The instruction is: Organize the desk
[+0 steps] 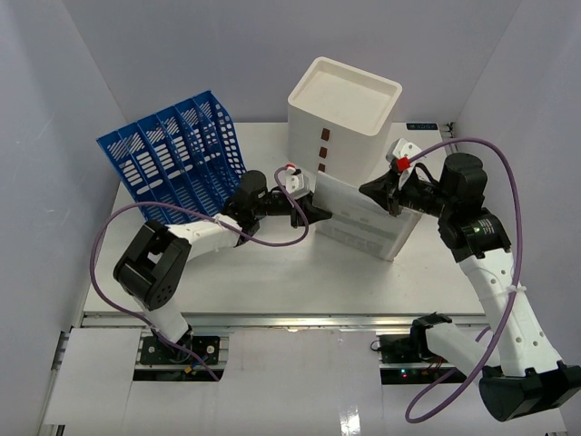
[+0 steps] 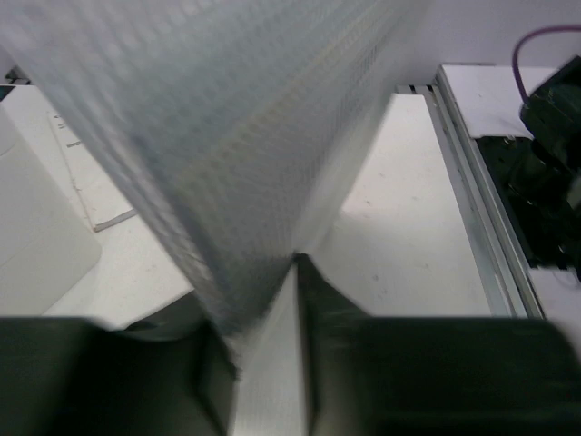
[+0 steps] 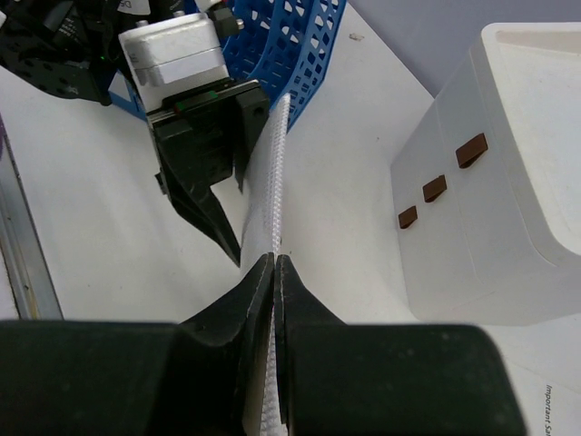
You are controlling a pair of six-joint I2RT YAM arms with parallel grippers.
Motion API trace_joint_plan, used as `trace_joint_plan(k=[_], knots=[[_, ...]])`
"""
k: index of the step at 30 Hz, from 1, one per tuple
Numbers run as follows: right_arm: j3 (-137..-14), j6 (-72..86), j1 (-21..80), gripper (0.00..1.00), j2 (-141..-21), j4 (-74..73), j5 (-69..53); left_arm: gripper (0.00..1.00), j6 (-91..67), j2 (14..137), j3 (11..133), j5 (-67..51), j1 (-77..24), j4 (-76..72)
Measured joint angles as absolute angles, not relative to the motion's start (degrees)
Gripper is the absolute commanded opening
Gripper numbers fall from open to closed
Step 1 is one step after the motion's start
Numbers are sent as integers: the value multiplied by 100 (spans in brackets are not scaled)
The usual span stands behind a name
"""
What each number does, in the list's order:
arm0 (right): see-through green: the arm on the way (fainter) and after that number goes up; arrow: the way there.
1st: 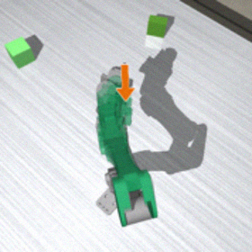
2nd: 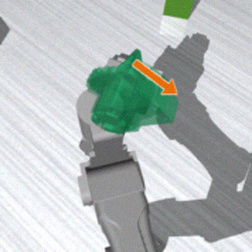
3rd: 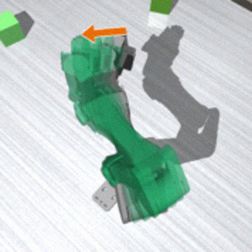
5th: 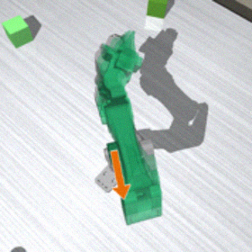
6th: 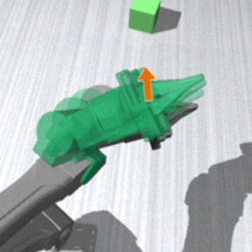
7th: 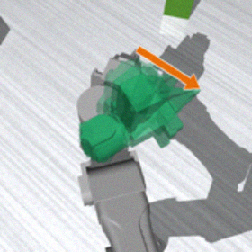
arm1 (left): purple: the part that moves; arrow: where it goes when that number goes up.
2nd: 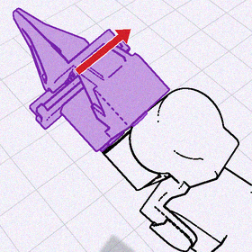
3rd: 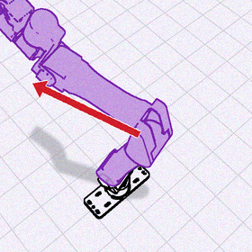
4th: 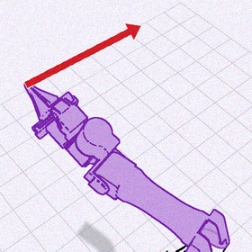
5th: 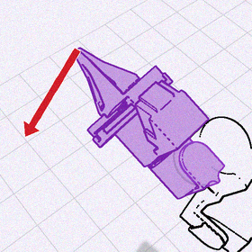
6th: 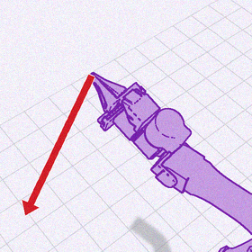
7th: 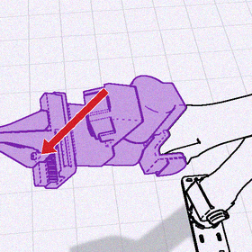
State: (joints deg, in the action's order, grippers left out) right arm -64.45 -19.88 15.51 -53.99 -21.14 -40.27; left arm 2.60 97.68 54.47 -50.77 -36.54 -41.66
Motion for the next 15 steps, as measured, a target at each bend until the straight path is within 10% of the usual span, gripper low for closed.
trace_joint_plan(k=[4,9,15], knots=[[-6442,-1982,1551,8,-5491,-1950,-3930,0,134,9563,5384,-5521,-3655,-3962],[-6415,-1878,1584,10,-5546,-1733,-3864,0,-74,9198,5174,-5657,-3662,-3738],[-6391,-1666,1618,88,-5606,-1532,-3707,0,-232,8524,4908,-5779,-3686,-3155]])
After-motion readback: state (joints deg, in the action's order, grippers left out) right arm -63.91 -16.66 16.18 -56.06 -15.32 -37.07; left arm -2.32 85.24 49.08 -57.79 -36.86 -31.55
